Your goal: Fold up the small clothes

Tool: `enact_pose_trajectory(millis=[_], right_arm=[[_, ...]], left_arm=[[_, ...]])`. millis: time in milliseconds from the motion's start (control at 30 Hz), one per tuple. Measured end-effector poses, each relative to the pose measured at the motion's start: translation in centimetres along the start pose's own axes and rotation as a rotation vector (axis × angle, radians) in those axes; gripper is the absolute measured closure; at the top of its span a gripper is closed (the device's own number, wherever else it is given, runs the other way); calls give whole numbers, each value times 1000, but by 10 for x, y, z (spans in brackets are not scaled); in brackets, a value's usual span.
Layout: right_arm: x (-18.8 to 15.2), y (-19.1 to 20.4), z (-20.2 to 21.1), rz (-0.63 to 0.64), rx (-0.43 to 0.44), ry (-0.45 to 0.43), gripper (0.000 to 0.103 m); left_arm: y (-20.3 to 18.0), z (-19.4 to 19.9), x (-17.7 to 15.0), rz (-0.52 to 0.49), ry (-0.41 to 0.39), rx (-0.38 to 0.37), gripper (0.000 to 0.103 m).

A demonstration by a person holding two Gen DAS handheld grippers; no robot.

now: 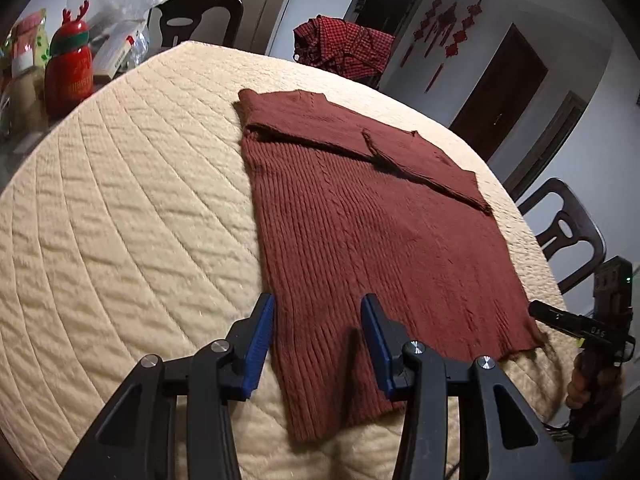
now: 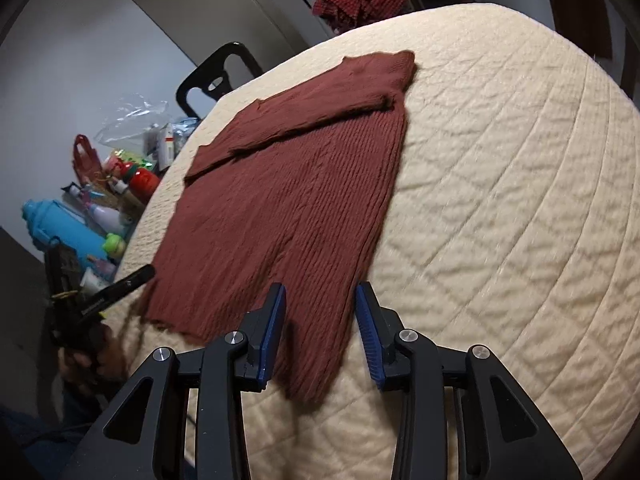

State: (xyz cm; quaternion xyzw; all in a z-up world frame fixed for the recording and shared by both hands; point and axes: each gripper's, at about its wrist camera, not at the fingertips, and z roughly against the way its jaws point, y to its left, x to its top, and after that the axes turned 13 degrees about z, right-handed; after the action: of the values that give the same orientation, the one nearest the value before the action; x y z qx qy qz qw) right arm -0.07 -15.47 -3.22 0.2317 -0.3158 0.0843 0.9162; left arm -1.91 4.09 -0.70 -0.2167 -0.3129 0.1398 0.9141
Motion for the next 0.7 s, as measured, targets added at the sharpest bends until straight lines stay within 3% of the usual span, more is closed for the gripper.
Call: enact_pose_trajectory(millis=[167, 267, 533, 700], right_arm=[[-7, 5, 1, -6, 46, 15, 66], [-7, 3, 0, -14, 58, 12, 66], [0, -3, -9, -58, 110, -26, 66], [-9, 0, -5, -61, 157, -20, 66]], left_arm=[[2, 4, -5, 21, 9, -10, 56], [1, 2, -3, 32, 12, -39, 47], [-5, -10, 9, 35, -3, -50, 47], [2, -1, 0, 72, 20, -99, 47]])
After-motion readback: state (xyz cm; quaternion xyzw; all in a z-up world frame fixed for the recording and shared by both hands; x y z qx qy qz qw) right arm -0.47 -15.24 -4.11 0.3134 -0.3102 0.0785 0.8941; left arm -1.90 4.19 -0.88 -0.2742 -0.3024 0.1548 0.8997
